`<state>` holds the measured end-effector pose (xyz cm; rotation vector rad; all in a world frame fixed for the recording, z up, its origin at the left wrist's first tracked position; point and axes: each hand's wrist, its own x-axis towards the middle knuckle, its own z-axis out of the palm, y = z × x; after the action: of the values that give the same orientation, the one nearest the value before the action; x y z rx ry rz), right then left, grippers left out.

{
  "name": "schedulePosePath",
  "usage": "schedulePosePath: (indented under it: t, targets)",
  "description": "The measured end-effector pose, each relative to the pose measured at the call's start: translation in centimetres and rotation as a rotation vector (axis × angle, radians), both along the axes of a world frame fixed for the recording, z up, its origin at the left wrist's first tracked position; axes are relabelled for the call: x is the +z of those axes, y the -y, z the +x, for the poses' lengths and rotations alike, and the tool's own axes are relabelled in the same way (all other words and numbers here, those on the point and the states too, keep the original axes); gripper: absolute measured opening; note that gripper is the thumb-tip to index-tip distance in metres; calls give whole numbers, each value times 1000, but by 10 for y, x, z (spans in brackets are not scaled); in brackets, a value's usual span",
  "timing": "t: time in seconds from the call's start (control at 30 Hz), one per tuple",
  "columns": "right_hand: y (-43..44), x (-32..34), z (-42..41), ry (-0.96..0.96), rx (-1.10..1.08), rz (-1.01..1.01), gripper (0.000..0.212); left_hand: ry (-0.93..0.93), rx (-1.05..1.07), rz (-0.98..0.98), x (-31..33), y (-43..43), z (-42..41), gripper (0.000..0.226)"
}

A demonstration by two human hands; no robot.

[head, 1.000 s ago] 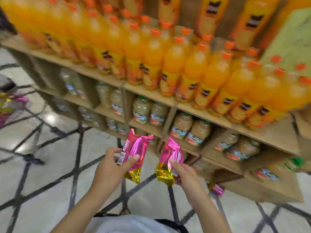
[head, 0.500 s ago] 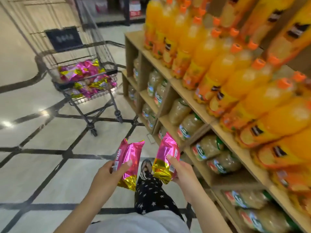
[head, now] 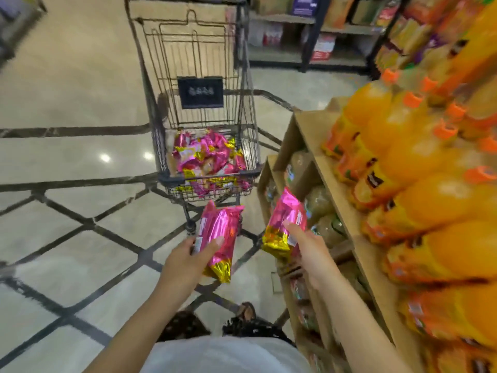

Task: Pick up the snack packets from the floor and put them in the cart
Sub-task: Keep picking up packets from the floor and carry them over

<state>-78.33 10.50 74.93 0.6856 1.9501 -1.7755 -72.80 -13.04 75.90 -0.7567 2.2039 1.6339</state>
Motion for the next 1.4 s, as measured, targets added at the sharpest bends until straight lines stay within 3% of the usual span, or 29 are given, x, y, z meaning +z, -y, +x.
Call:
schedulePosePath:
  t: [0.07, 0.2, 0.33, 0.4, 0.47, 0.53, 0.63, 0.77, 0.83, 0.9, 1.0, 1.03, 1.1, 1.23, 1.4]
  targets:
    - [9, -1, -34, -4, 23, 15, 44, -9, 41, 18, 5, 5, -20, 96]
    - [31, -15, -89, 19, 56, -14, 52, 23, 93, 59, -10, 28, -58, 47]
    - [65, -27, -143, 73, 77, 27, 60, 49, 94, 65, -27, 61, -120, 33]
    - [85, -30, -175, 91, 52, 38, 82, 59, 66, 53, -31, 82, -161, 23]
    - [108, -27, -206, 112, 33, 35, 100, 50, 16, 10, -31, 102, -203, 33]
    - [128, -23, -239, 150, 34, 46, 87, 50, -32, -22, -28, 119, -245, 39]
    - [150, -17, -279, 132, 39, 15, 47, 27, -132, -71, -20, 139, -301, 17]
    - [162, -16, -314, 104, 1, -2, 41, 34, -253, -145, -11, 149, -359, 10]
    - [166, -18, -325, 119, -16, 8, 49, 52, -272, -175, -10, 150, -380, 23]
    - [170, -21, -335, 134, -14, 27, 66, 60, -299, -209, -19, 154, -396, 15]
    - [170, -30, -343, 180, -9, 58, 57, 70, -328, -229, -24, 156, -411, 74]
    - [168, -31, -342, 195, -7, 77, 53, 64, -330, -234, -21, 154, -414, 81]
    - [160, -34, -336, 201, -4, 123, 50, 20, -344, -246, -19, 147, -416, 79]
    - [135, -32, -301, 203, -85, 184, 70, -85, -506, -344, -14, 115, -409, 69]
    - [95, -30, -218, 256, -179, 344, 52, -186, -904, -535, -26, 57, -373, 71]
